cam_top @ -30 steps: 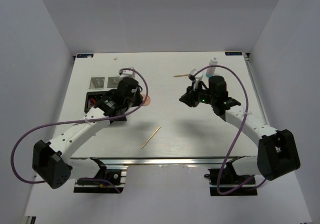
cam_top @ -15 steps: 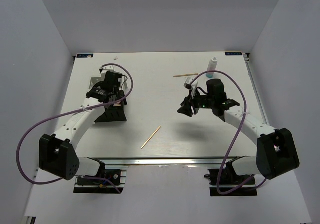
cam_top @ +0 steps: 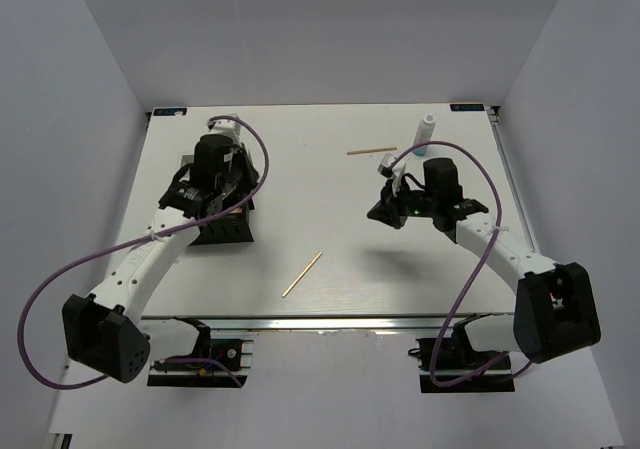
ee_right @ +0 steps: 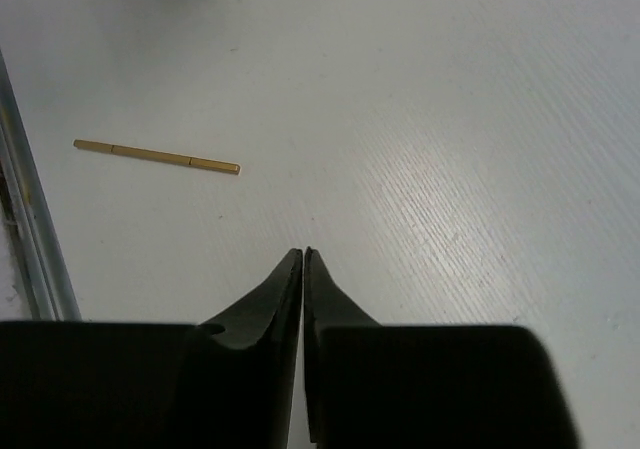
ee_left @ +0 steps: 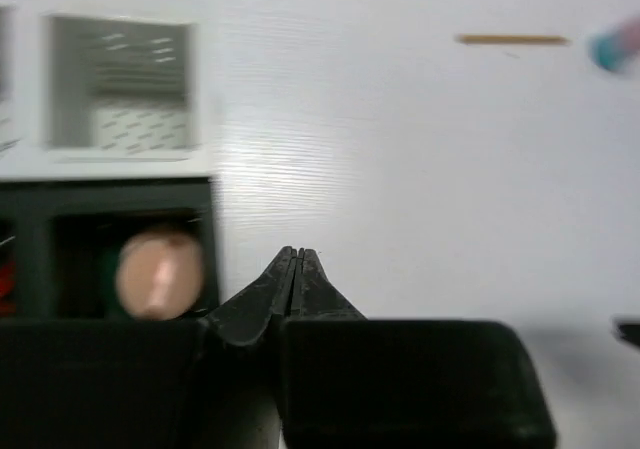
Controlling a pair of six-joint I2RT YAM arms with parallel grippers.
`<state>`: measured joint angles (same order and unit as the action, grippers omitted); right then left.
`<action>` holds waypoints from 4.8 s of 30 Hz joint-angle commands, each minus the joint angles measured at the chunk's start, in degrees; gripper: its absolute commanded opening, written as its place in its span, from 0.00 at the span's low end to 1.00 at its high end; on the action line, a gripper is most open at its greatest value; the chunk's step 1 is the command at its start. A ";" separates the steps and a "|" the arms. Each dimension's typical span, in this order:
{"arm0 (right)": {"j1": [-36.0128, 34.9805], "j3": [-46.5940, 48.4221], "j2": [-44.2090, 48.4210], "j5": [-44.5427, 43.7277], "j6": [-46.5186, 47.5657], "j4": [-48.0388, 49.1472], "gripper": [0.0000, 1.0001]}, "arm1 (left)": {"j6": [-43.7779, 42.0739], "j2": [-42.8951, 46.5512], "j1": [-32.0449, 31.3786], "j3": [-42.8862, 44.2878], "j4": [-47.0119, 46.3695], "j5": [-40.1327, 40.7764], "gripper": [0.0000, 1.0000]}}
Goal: Organize the makeup
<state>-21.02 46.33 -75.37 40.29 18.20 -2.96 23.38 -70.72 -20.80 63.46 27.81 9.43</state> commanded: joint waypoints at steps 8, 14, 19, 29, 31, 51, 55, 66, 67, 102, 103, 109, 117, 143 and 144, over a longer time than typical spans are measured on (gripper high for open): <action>6.33 1.05 0.40 1.28 -4.49 -0.55 0.29 | -5.09 -13.02 -14.62 -4.04 -2.85 -22.80 0.59; 8.18 0.70 0.93 0.84 -4.31 -1.87 0.37 | -7.46 -17.07 -19.54 -5.28 -4.35 -17.70 0.69; 8.97 0.43 0.58 1.19 -5.19 -1.52 0.38 | -8.87 -21.12 -24.11 -4.31 -2.77 -10.33 0.74; 9.94 0.78 -0.21 1.54 -5.63 -1.26 0.38 | -7.03 -29.03 -29.91 -2.99 -1.89 2.85 0.64; 10.03 0.78 -0.30 1.81 -5.71 -1.34 0.38 | -6.68 -29.82 -30.35 -2.82 -2.06 4.45 0.62; 11.17 0.26 -0.12 2.25 -6.15 -0.91 0.38 | -3.60 -20.70 -20.27 3.24 -4.43 2.36 0.00; 11.17 0.34 -0.21 2.68 -6.59 -0.38 0.38 | -3.34 -11.92 -8.24 5.35 -12.32 -1.43 0.00; 11.17 -0.80 0.32 3.30 -7.65 0.68 0.38 | -8.07 2.95 3.22 -5.44 -35.97 22.00 0.00; 11.17 -0.80 0.32 3.47 -7.65 0.50 0.38 | -10.43 2.87 3.31 -5.80 -38.77 25.25 0.00; 11.08 8.61 -9.09 6.90 -3.52 -2.84 0.48 | -20.38 -17.88 12.71 2.81 -51.53 40.84 0.00; 11.00 8.43 -9.26 7.08 -3.69 -2.84 0.48 | -20.47 -17.79 12.88 2.89 -51.72 40.93 0.00; 10.91 7.90 -9.79 7.34 -4.05 -2.31 0.48 | -23.29 -21.73 13.76 3.86 -54.18 41.55 0.00; 10.82 10.54 -11.37 6.99 -2.56 -2.66 0.54 | -24.08 -27.37 13.85 4.74 -53.48 41.11 0.01; 5.46 70.55 -60.32 -19.63 20.99 -15.14 0.70 | 5.09 5.41 13.77 -5.62 -25.61 -20.32 0.98; 5.55 71.87 -62.42 -20.68 21.87 -15.75 0.69 | 8.06 7.42 13.77 -8.15 -26.05 -21.72 0.98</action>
<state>-15.49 112.31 -135.70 22.68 34.57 -16.58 22.22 -65.56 -7.01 60.03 -2.98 0.73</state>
